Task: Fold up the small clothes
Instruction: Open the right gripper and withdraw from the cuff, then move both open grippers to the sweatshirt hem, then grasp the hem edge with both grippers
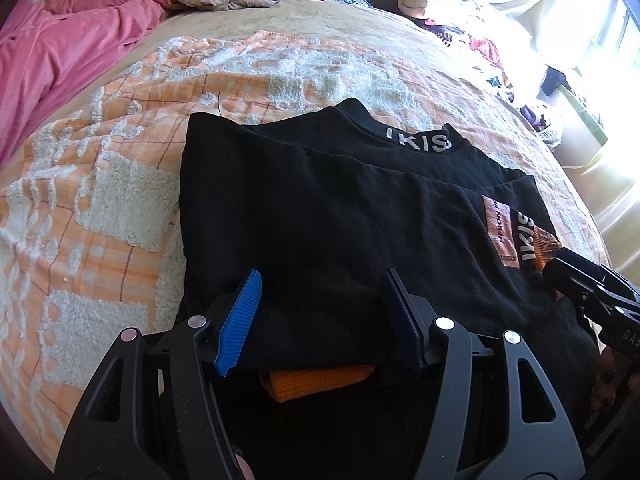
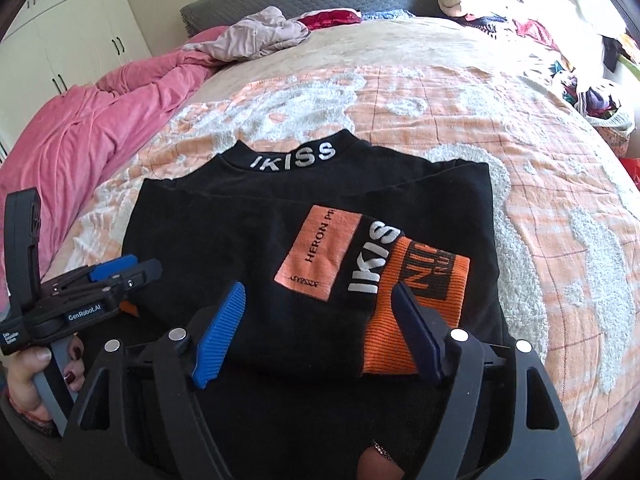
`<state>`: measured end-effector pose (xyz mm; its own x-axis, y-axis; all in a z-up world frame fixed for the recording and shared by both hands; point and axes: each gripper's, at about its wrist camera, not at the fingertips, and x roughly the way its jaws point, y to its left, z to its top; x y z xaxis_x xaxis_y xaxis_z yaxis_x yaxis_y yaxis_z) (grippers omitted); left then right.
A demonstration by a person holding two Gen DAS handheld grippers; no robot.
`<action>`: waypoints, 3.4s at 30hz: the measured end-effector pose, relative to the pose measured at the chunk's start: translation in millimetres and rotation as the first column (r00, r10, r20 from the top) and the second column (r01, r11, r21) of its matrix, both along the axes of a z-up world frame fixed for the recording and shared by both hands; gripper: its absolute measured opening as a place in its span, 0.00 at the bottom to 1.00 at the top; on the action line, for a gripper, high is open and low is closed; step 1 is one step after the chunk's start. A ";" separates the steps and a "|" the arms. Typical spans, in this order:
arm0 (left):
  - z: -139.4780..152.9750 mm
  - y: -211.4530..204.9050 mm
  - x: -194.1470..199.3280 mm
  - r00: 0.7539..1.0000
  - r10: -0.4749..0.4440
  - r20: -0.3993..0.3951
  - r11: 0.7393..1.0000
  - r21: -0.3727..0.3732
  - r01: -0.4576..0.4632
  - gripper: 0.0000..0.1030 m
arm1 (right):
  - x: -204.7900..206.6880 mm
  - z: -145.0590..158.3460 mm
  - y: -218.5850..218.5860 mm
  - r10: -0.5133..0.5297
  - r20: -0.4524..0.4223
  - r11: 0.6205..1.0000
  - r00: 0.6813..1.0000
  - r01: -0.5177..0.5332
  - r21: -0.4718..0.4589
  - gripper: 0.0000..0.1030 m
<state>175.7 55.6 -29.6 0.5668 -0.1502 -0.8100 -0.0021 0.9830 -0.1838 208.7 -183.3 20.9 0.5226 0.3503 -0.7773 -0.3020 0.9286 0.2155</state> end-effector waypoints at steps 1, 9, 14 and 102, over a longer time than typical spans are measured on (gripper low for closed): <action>0.8 -0.3 -0.7 1.000 0.000 0.001 1.000 -0.001 0.000 0.53 | -0.5 1.5 -0.2 -0.001 0.004 1.000 1.000 0.001 0.000 0.75; 10.2 -2.9 -5.4 1.000 -0.006 0.013 1.000 -0.010 0.006 0.57 | -3.3 12.5 -5.1 -0.011 0.044 1.000 0.999 0.011 0.020 0.91; 16.7 -5.4 -9.5 1.000 -0.006 0.028 1.000 -0.015 0.006 0.65 | -4.9 20.6 -10.9 -0.033 0.074 0.999 0.997 0.030 0.036 0.91; -16.7 53.3 -220.3 0.996 0.060 -0.063 0.997 -0.035 -0.062 0.78 | -202.4 -21.7 -114.3 -0.174 -0.088 0.983 0.981 0.167 -0.079 0.96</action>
<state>-44.6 109.0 -46.3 0.5246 -0.1470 -0.8386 -0.0745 0.9733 -0.2172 6.3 -297.6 -0.9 0.4929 0.2044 -0.8457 -0.1191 0.9787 0.1672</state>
